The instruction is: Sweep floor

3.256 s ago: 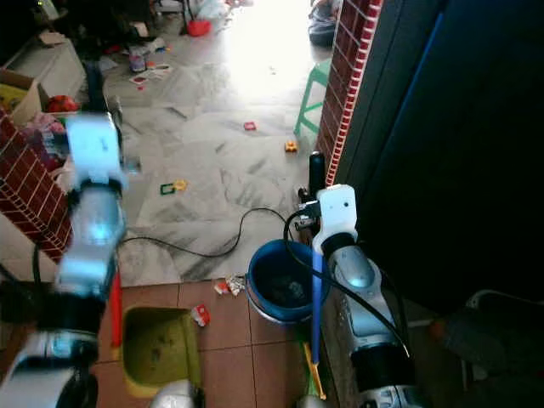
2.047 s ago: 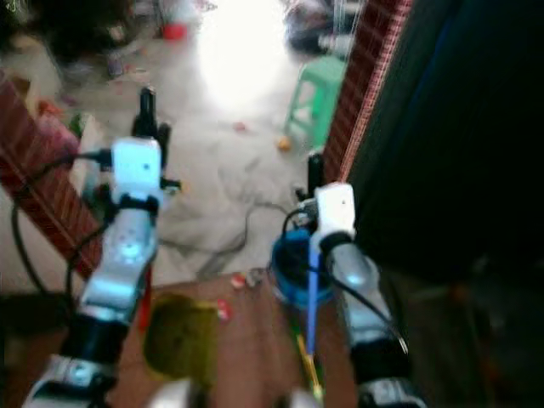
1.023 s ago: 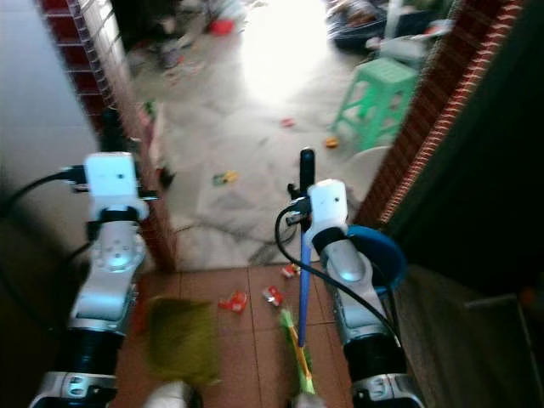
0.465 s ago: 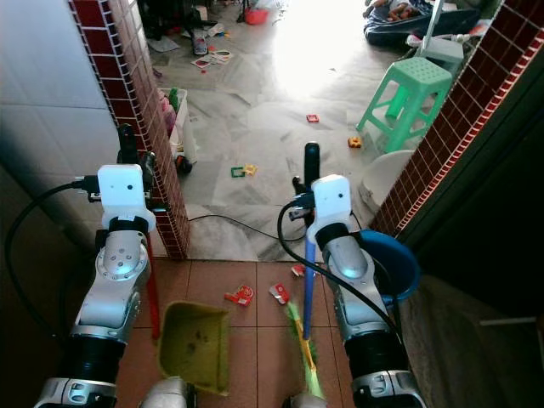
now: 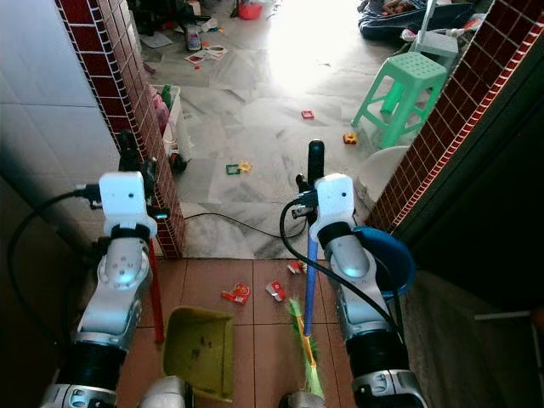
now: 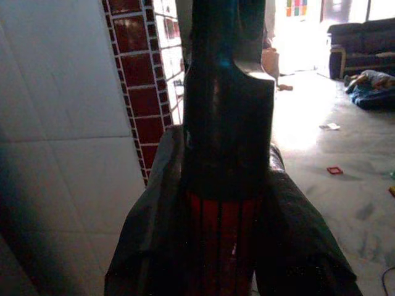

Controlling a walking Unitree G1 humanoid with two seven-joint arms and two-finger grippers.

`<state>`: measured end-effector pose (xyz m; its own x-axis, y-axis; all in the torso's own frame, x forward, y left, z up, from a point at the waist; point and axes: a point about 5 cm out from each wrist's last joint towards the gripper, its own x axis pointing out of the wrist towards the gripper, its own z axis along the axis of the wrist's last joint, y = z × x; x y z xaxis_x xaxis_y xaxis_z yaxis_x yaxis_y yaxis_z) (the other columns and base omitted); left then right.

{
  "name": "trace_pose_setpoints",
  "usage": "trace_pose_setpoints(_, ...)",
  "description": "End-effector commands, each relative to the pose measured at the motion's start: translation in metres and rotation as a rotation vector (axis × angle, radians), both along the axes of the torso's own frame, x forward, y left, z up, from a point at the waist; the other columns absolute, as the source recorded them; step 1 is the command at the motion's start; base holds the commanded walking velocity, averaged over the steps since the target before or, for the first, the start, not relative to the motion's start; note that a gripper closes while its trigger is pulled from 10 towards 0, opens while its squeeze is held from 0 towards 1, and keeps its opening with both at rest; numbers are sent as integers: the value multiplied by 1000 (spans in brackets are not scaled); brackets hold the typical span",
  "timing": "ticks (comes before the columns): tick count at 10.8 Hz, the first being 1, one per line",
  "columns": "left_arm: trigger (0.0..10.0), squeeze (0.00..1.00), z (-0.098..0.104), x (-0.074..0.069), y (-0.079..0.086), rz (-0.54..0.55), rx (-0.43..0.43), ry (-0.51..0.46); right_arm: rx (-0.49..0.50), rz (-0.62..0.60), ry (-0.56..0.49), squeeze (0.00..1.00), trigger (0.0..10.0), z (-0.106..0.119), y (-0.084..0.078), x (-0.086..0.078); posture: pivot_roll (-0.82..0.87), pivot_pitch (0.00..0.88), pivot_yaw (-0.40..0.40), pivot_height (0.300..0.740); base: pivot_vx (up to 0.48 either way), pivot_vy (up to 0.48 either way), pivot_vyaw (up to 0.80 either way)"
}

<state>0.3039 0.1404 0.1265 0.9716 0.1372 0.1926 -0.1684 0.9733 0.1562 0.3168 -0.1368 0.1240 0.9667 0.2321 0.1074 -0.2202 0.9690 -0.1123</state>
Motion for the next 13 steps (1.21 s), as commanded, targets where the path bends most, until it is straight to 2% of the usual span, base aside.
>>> trace_pose_setpoints(1,10000,0,4,1,-2,-7,6,-38,-9,-3,-61,0,10000,14,1,4,27,43,-72,740,0,0,0)
trace_pose_setpoints(4,10000,0,-6,5,-4,-12,-51,3,-13,0,-64,0,10000,15,-1,4,21,45,-79,740,0,0,0)
trace_pose_setpoints(7,10000,0,-18,7,-3,-11,-31,51,-12,-2,-65,0,10000,15,-1,4,22,45,-74,740,0,0,0)
trace_pose_setpoints(9,10000,0,-21,9,-2,-18,-69,64,-11,-4,-64,0,10000,14,0,3,22,45,-73,740,0,0,0)
trace_pose_setpoints(10,10000,0,-24,10,6,26,-96,92,-10,-7,-63,0,10000,14,-1,4,22,45,-72,740,0,0,0)
trace_pose_setpoints(11,10000,0,-24,11,6,17,-91,104,-9,-7,-63,0,10000,14,0,3,26,46,-66,740,0,0,0)
trace_pose_setpoints(12,10000,0,-25,11,7,17,-95,173,-7,-6,-63,0,10000,14,0,3,30,46,-62,740,0,0,0)
trace_pose_setpoints(13,10000,0,-25,11,7,1,-102,193,-7,-6,-61,0,10000,13,0,3,28,48,-63,740,0,0,0)
